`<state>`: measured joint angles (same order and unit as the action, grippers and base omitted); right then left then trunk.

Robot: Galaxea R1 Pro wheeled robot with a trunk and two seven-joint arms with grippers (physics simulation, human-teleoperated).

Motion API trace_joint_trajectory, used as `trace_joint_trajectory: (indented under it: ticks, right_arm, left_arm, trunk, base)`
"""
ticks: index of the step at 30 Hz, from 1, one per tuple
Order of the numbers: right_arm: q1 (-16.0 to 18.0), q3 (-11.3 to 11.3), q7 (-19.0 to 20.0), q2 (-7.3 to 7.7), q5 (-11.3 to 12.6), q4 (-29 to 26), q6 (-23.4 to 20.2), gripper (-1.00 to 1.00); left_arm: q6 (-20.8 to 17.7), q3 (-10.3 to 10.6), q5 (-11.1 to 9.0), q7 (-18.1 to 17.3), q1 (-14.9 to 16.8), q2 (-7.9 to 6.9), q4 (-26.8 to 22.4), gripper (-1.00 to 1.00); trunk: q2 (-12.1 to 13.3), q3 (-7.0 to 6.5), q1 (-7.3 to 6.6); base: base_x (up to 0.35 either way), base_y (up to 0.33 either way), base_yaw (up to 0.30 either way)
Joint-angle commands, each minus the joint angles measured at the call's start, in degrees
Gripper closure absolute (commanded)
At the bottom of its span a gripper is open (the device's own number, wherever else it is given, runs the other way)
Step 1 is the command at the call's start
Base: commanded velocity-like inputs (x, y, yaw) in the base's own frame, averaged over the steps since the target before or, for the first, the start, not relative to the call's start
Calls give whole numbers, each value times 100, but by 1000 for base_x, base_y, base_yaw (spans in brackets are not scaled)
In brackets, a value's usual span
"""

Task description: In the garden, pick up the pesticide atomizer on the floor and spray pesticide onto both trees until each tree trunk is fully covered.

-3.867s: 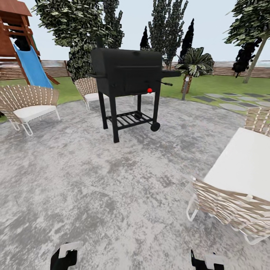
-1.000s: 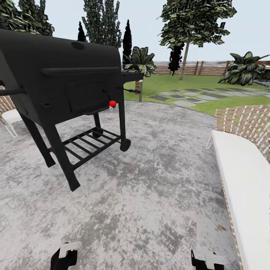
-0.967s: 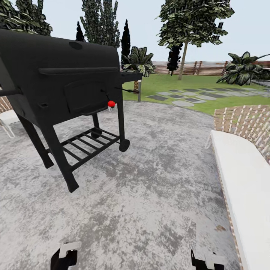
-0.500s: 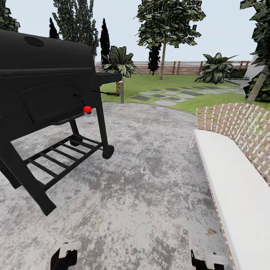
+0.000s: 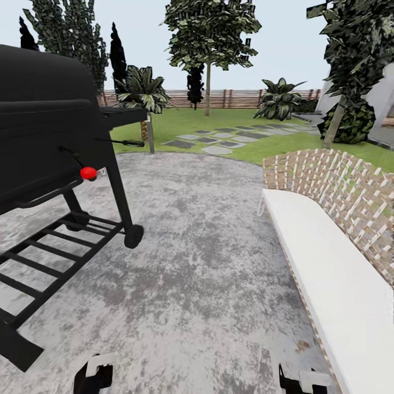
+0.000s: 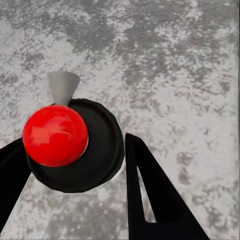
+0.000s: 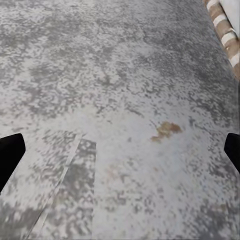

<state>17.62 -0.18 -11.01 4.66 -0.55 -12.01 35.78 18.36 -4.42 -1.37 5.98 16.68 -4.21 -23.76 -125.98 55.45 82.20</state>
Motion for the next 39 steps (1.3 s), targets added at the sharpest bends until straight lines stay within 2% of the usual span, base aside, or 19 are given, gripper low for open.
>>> trace_joint_trajectory:
  ticks: [1,11,28,39]
  right_arm:
    - [5,0,-15,-1,-7,7,17,-100]
    - [5,0,-1,-1,-7,6,17,-100]
    - [5,9,3,-1,-7,6,17,-100]
    - [5,0,3,-1,-7,6,17,-100]
  left_arm:
    - [19,2,-13,9,2,-1,3,100]
    - [26,2,-13,9,2,-1,3,100]
    - [23,2,-13,13,2,-1,3,100]
    - [19,2,-13,15,2,-1,3,100]
  trunk:
    - [-2,5,2]
    - [-2,5,2]
    - [-2,5,2]
    - [-2,-11,2]
  base:
    - [324,183,-289]
    - [326,151,-113]
    - [338,7,-3]
    - [339,0,-195]
